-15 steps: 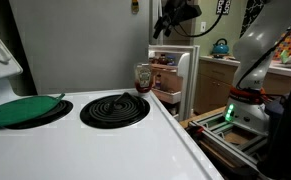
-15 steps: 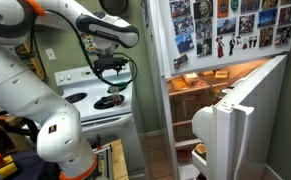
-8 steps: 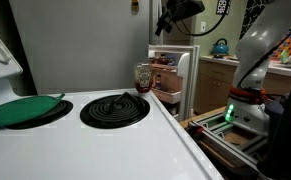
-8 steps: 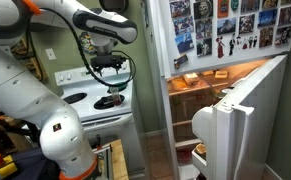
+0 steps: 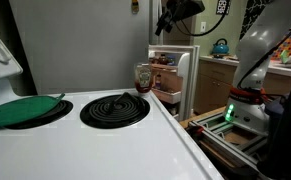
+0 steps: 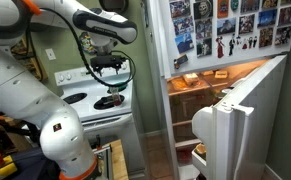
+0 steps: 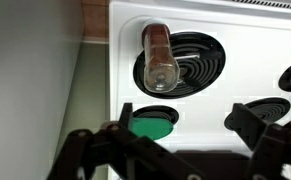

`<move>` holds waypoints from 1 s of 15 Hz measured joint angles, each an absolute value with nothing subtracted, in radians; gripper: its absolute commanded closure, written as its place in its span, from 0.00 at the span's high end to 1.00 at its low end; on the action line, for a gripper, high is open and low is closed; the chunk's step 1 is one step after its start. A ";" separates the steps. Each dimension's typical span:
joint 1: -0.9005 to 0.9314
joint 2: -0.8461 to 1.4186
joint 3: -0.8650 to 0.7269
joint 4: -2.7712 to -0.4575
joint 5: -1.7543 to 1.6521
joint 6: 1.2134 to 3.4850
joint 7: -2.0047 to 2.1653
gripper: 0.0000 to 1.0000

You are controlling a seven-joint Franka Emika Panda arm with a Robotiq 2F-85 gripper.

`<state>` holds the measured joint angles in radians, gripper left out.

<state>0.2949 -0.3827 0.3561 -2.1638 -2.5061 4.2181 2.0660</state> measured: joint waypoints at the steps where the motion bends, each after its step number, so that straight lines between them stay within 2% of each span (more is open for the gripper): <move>1: 0.294 -0.382 0.356 -2.164 -2.505 4.217 2.066 1.00; 5: 0.322 -0.371 0.348 -2.164 -2.510 4.216 2.195 1.00; 7: 0.287 -0.374 0.398 -2.172 -2.509 4.216 2.269 1.00; 10: 0.254 -0.377 0.456 -2.188 -2.508 4.216 2.290 1.00; 15: 0.229 -0.408 0.462 -2.194 -2.508 4.216 2.287 1.00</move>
<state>0.2290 -0.4082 0.4623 -2.1937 -2.5078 4.2164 2.2873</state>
